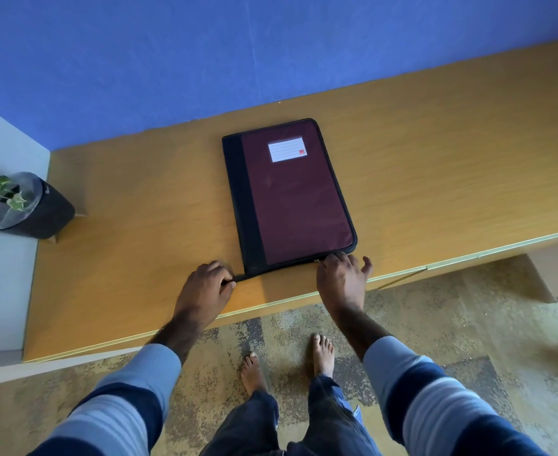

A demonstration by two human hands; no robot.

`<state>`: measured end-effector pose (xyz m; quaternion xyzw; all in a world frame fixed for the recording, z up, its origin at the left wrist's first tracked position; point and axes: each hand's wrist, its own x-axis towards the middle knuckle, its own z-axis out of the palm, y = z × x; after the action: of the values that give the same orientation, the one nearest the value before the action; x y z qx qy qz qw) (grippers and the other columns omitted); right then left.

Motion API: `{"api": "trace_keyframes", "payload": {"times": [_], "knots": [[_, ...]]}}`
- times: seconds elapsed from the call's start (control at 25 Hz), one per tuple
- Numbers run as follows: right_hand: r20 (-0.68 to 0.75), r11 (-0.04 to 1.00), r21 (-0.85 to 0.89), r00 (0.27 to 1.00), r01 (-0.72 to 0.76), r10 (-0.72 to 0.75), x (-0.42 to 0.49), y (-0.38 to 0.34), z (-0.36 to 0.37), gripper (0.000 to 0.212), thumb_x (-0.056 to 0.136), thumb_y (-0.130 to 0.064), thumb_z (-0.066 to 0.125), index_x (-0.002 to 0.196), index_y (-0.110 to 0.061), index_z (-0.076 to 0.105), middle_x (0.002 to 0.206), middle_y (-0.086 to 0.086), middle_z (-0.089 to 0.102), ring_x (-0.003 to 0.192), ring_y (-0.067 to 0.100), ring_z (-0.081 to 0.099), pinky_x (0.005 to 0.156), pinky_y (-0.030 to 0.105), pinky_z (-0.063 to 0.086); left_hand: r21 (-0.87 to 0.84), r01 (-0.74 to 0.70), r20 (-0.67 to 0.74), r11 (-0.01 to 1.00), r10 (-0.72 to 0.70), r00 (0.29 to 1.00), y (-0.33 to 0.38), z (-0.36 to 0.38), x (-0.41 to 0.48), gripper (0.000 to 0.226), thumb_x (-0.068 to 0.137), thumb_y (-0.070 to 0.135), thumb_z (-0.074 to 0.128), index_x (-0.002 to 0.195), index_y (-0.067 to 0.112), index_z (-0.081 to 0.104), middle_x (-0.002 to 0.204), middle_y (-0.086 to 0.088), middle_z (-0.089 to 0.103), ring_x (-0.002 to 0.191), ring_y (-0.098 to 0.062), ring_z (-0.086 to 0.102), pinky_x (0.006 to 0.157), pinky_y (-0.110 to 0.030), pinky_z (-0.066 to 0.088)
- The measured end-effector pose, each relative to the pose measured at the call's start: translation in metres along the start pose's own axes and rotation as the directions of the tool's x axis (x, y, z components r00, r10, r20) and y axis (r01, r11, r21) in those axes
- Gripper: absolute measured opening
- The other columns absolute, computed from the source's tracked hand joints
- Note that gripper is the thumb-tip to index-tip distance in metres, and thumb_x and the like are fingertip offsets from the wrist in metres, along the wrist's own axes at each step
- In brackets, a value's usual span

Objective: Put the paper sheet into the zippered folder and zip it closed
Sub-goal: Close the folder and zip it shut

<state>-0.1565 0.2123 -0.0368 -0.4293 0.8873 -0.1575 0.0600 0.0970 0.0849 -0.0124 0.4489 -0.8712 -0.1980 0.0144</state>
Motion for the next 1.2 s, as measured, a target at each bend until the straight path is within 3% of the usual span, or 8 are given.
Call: {"api": "trace_keyframes", "payload": {"times": [0.2, 0.36, 0.44, 0.52, 0.64, 0.72, 0.8, 1.2], "knots": [[0.02, 0.995, -0.03, 0.996, -0.091, 0.092, 0.019, 0.042, -0.016, 0.019, 0.094, -0.02, 0.057, 0.082, -0.013, 0.069, 0.086, 0.003, 0.069, 0.087, 0.026, 0.063, 0.11, 0.056, 0.03, 0.037, -0.002, -0.003, 0.999, 0.002, 1.0, -0.001, 0.002, 0.001, 0.008, 0.089, 0.023, 0.073, 0.085, 0.017, 0.068, 0.091, 0.006, 0.062, 0.082, -0.012, 0.053, 0.069, -0.03, 0.043], [0.014, 0.998, -0.06, 0.999, -0.035, 0.036, 0.037, 0.064, -0.026, 0.019, 0.096, -0.021, 0.058, 0.086, -0.012, 0.071, 0.09, 0.003, 0.07, 0.09, 0.026, 0.064, 0.111, 0.057, 0.029, 0.068, 0.018, 0.021, 0.998, -0.02, 1.0, 0.001, 0.001, 0.001, 0.008, 0.09, 0.023, 0.072, 0.088, 0.016, 0.069, 0.094, 0.006, 0.063, 0.085, -0.012, 0.053, 0.071, -0.03, 0.045], [0.026, 0.998, -0.058, 1.0, 0.006, -0.004, 0.043, 0.07, -0.026, 0.017, 0.096, -0.022, 0.061, 0.088, -0.013, 0.072, 0.093, 0.003, 0.07, 0.092, 0.025, 0.064, 0.112, 0.057, 0.03, 0.11, 0.01, -0.01, 0.994, -0.009, 1.0, 0.002, 0.002, -0.001, 0.008, 0.092, 0.022, 0.071, 0.095, 0.015, 0.07, 0.106, 0.001, 0.065, 0.092, -0.015, 0.058, 0.077, -0.031, 0.048], [0.046, 0.998, -0.044, 0.998, 0.038, -0.036, 0.045, 0.074, -0.024, 0.016, 0.095, -0.024, 0.062, 0.089, -0.014, 0.072, 0.093, 0.003, 0.071, 0.092, 0.025, 0.064, 0.111, 0.055, 0.03, 0.179, 0.011, -0.109, 0.984, 0.009, 0.994, 0.012, 0.009, -0.002, 0.024, 0.095, 0.024, 0.063, 0.116, 0.012, 0.066, 0.136, -0.007, 0.057, 0.118, -0.025, 0.057, 0.098, -0.041, 0.048], [0.07, 0.998, -0.021, 0.996, 0.057, -0.056, 0.046, 0.078, -0.021, 0.016, 0.096, -0.026, 0.062, 0.091, -0.015, 0.072, 0.095, 0.003, 0.071, 0.093, 0.024, 0.064, 0.11, 0.053, 0.031, 0.255, -0.032, -0.145, 0.966, 0.071, 0.987, 0.067, 0.03, 0.018, 0.07, 0.1, 0.053, 0.048, 0.154, 0.012, 0.033, 0.166, -0.013, 0.021, 0.151, -0.03, 0.025, 0.122, -0.049, 0.024], [0.072, 0.997, -0.018, 0.995, 0.074, -0.073, 0.045, 0.078, -0.021, 0.015, 0.095, -0.027, 0.062, 0.091, -0.016, 0.072, 0.094, 0.002, 0.071, 0.091, 0.023, 0.064, 0.109, 0.054, 0.033, 0.296, -0.122, -0.058, 0.948, 0.145, 0.988, 0.114, 0.052, 0.042, 0.092, 0.097, 0.072, 0.034, 0.162, 0.012, 0.008, 0.17, -0.013, 0.001, 0.157, -0.03, 0.005, 0.126, -0.047, 0.009], [0.069, 0.994, -0.033, 0.993, 0.103, -0.101, 0.045, 0.08, -0.022, 0.013, 0.094, -0.026, 0.063, 0.09, -0.016, 0.072, 0.092, 0.002, 0.071, 0.089, 0.023, 0.064, 0.107, 0.055, 0.035, 0.355, -0.17, -0.024, 0.919, 0.19, 0.981, 0.149, 0.074, 0.066, 0.101, 0.094, 0.079, 0.028, 0.162, 0.011, -0.003, 0.17, -0.012, -0.008, 0.157, -0.029, -0.003, 0.127, -0.049, 0.007], [0.134, 0.984, -0.053, 0.978, 0.169, -0.16, 0.053, 0.084, -0.032, 0.013, 0.094, -0.021, 0.058, 0.093, -0.019, 0.07, 0.095, -0.001, 0.07, 0.094, 0.02, 0.064, 0.109, 0.055, 0.035, 0.404, -0.16, -0.009, 0.901, 0.179, 0.984, 0.182, 0.094, 0.099, 0.087, 0.101, 0.063, 0.025, 0.161, 0.008, -0.006, 0.17, -0.013, -0.01, 0.157, -0.036, -0.004, 0.126, -0.053, 0.012]]}}
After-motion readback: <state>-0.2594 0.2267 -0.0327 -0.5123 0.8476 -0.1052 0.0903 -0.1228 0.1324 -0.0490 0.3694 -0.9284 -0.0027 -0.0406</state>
